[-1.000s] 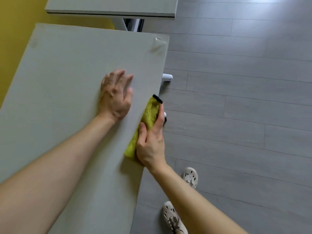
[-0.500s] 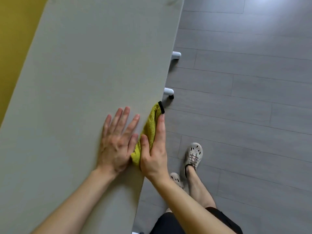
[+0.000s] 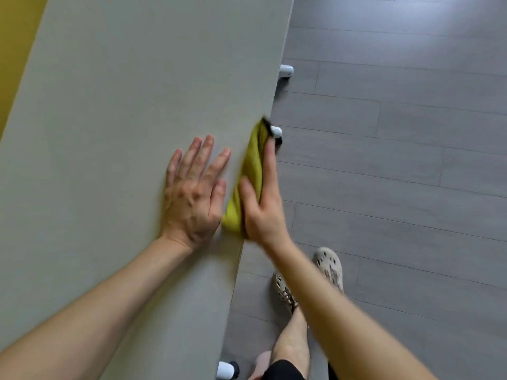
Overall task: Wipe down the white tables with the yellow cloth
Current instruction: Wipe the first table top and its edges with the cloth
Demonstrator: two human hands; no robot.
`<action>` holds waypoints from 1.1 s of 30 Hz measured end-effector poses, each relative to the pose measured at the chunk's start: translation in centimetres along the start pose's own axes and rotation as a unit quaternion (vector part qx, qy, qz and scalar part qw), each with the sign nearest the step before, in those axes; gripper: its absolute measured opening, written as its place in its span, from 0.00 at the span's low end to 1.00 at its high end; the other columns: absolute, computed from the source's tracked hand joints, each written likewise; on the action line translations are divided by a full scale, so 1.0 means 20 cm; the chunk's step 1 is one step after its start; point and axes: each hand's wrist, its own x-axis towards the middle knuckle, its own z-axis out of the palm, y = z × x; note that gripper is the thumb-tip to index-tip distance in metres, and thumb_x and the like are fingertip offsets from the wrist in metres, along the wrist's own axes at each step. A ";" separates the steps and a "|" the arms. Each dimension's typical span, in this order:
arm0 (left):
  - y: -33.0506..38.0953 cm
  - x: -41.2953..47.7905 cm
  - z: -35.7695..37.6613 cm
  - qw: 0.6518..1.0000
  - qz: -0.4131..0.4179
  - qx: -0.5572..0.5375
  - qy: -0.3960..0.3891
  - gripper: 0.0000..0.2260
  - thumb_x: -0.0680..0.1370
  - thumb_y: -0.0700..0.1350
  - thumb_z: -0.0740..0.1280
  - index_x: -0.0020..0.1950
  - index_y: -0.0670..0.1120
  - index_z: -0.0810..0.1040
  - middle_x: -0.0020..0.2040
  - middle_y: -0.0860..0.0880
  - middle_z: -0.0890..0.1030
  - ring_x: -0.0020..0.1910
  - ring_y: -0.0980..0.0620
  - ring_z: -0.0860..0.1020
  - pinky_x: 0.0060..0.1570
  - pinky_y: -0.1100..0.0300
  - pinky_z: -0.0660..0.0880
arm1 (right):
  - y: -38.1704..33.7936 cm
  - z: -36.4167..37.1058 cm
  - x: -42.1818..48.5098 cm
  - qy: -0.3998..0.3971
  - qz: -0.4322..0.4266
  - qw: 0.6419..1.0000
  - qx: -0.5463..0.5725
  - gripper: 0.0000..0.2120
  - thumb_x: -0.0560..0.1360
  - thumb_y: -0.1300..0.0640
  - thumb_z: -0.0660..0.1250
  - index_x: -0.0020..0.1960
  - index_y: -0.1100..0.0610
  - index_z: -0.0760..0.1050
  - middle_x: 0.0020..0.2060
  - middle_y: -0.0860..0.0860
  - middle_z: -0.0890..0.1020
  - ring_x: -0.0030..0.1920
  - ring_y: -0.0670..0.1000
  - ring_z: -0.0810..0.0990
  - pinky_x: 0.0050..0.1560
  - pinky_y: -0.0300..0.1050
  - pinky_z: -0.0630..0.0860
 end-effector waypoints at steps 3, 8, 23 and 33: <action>0.00 0.00 0.00 1.000 -0.002 -0.007 -0.001 0.24 0.85 0.48 0.60 0.83 0.49 0.72 0.86 0.44 0.65 0.86 0.43 0.61 0.84 0.36 0.56 | 0.01 0.03 -0.50 -0.049 0.025 0.998 0.027 0.38 0.85 0.61 0.64 0.88 0.49 0.48 0.88 0.45 0.51 0.88 0.47 0.51 0.87 0.51 0.52; 0.00 -0.01 0.00 1.000 0.001 -0.019 0.000 0.24 0.85 0.48 0.61 0.82 0.48 0.73 0.85 0.42 0.66 0.86 0.42 0.62 0.83 0.35 0.56 | -0.03 0.02 -0.06 -0.007 0.034 0.999 0.012 0.39 0.83 0.58 0.64 0.89 0.49 0.49 0.88 0.47 0.56 0.87 0.46 0.56 0.87 0.55 0.56; 0.01 -0.58 -0.21 0.999 0.001 0.024 -0.047 0.23 0.87 0.51 0.62 0.82 0.50 0.73 0.85 0.42 0.66 0.85 0.41 0.64 0.81 0.33 0.59 | 0.02 0.14 -0.93 -0.059 0.050 0.997 0.017 0.43 0.85 0.61 0.65 0.87 0.45 0.41 0.89 0.46 0.45 0.88 0.48 0.47 0.87 0.52 0.51; 0.05 -0.99 -0.20 0.999 -0.029 0.025 -0.004 0.23 0.85 0.52 0.62 0.82 0.53 0.73 0.85 0.45 0.67 0.84 0.43 0.65 0.81 0.35 0.60 | 0.04 0.12 -0.37 0.018 0.016 0.999 -0.029 0.38 0.84 0.54 0.62 0.89 0.52 0.48 0.89 0.49 0.51 0.88 0.48 0.50 0.87 0.56 0.53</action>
